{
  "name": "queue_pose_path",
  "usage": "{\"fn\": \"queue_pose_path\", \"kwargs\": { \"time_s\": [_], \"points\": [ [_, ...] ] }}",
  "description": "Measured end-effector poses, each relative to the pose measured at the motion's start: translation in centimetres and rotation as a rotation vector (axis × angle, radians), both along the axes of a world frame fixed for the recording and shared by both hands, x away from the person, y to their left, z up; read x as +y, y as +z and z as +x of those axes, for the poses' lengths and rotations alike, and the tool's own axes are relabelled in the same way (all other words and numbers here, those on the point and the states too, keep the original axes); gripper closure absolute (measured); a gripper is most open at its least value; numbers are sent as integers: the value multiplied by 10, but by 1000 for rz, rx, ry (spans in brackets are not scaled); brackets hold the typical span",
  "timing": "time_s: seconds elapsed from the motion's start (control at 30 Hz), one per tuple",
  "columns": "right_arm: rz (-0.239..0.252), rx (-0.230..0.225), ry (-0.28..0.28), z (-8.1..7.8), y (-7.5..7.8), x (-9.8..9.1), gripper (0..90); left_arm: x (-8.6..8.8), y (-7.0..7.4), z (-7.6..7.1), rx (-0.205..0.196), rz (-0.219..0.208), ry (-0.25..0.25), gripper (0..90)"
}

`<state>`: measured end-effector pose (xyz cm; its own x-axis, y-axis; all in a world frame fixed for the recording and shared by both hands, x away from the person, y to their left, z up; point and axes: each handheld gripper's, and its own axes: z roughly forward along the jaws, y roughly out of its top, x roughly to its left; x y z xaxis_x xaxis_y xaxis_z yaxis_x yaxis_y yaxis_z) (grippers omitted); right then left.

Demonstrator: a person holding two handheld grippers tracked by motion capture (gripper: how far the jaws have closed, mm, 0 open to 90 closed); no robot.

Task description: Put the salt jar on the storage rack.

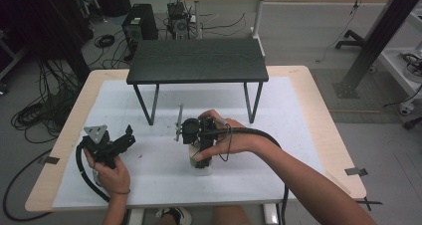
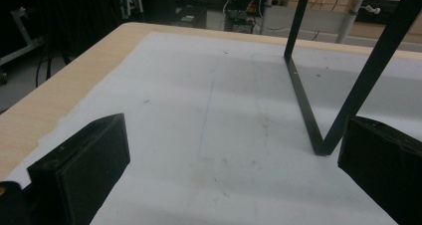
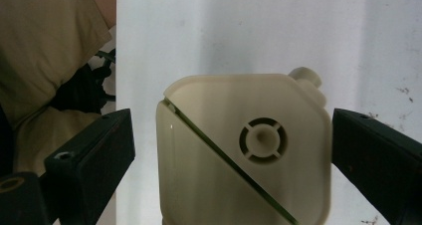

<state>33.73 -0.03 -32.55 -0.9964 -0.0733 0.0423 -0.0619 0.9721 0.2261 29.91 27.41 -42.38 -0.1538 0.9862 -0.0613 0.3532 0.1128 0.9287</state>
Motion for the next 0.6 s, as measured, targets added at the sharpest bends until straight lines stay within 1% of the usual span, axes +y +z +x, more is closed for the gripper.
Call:
{"fn": "queue_pose_path", "kwargs": {
  "time_s": [0.3,0.37,0.6],
  "points": [
    [-5,-2,7,-2,-4,2,50,0,0,0,-1,0,0,2],
    [2,-1,9,-2,-6,2,50,0,0,0,0,1,1,3],
    [-8,-4,15,-4,-11,4,50,0,0,0,1,0,1,2]
  ]
}}
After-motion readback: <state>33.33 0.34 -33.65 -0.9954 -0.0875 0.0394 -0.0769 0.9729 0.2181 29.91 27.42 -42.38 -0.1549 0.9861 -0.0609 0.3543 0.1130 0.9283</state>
